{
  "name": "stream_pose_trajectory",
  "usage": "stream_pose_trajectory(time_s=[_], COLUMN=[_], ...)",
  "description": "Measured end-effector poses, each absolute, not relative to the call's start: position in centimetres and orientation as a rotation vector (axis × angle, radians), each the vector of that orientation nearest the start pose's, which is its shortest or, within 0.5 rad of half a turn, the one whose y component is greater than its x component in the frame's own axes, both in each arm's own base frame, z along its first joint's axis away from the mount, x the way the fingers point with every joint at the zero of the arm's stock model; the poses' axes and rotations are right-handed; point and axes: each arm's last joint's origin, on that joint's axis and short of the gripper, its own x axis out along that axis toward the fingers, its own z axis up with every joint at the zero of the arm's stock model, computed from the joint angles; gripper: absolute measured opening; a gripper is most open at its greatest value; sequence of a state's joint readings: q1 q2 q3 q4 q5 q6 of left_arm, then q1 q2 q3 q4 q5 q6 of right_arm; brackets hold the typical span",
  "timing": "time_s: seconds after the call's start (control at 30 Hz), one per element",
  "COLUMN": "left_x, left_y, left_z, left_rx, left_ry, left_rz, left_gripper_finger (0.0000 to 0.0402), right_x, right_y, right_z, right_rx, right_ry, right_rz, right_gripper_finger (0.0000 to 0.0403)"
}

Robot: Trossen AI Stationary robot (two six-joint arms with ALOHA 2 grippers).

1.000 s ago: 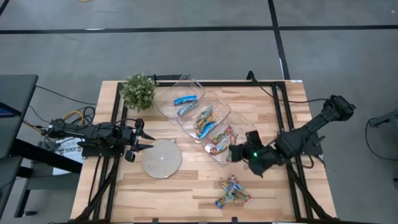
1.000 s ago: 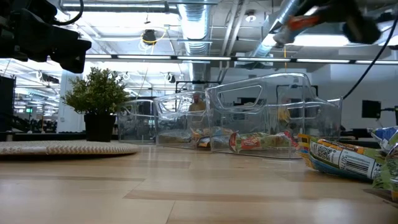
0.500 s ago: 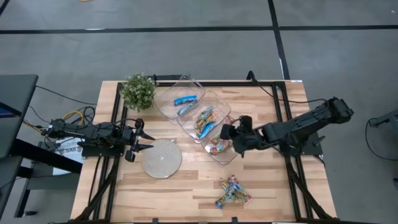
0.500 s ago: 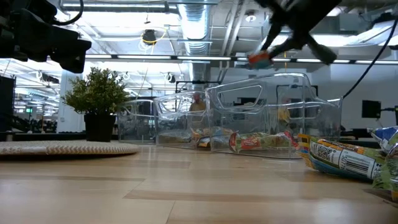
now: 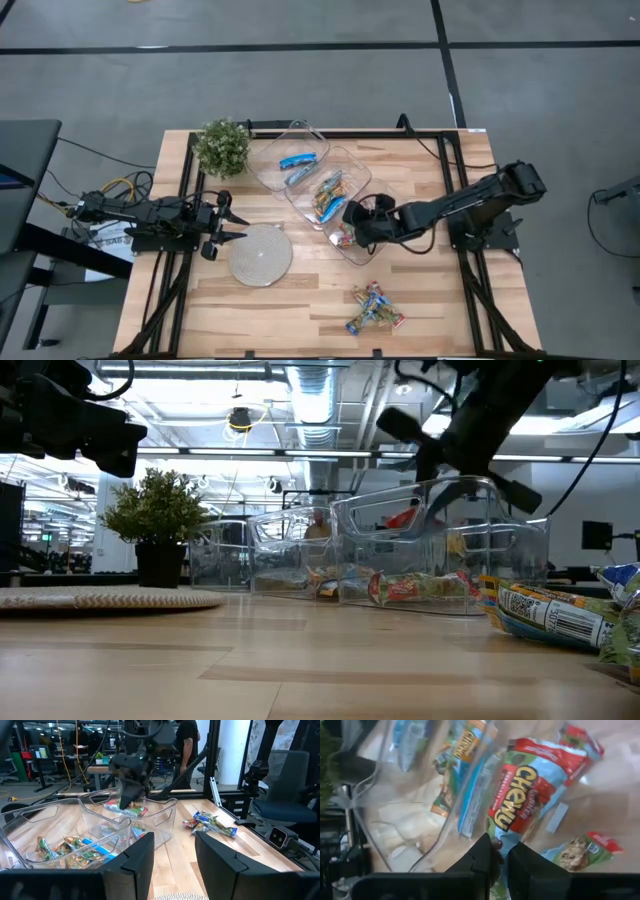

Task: Pick and place Granola Bars by type
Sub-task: Put the red granola bar into the bottom transparent bin

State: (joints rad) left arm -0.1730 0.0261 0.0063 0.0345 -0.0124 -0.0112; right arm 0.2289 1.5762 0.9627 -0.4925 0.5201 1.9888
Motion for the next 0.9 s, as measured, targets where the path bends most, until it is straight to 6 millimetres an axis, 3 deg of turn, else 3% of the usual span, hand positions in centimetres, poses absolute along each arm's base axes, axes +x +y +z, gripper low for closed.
stream_pose_trajectory(time_s=[0.17,0.4,0.9], left_x=[9.7,9.8,9.7], left_y=[-1.7,-1.7,-1.7], left_z=[16.7,16.7,16.7], left_rx=[-0.012,-0.012,-0.013], left_ry=[-0.014,-0.014,-0.014], left_rz=[-0.161,-0.160,-0.160], left_gripper_finger=[0.0138,0.0138,0.0138], right_x=[30.1,30.3,30.4], right_y=[5.2,4.6,4.3], right_z=[17.9,17.3,17.3], right_rx=[1.465,1.434,1.424], right_ry=[0.380,0.387,0.403], right_rz=[-1.067,-1.066,-1.058], right_gripper_finger=[0.0031,0.0047,0.0103])
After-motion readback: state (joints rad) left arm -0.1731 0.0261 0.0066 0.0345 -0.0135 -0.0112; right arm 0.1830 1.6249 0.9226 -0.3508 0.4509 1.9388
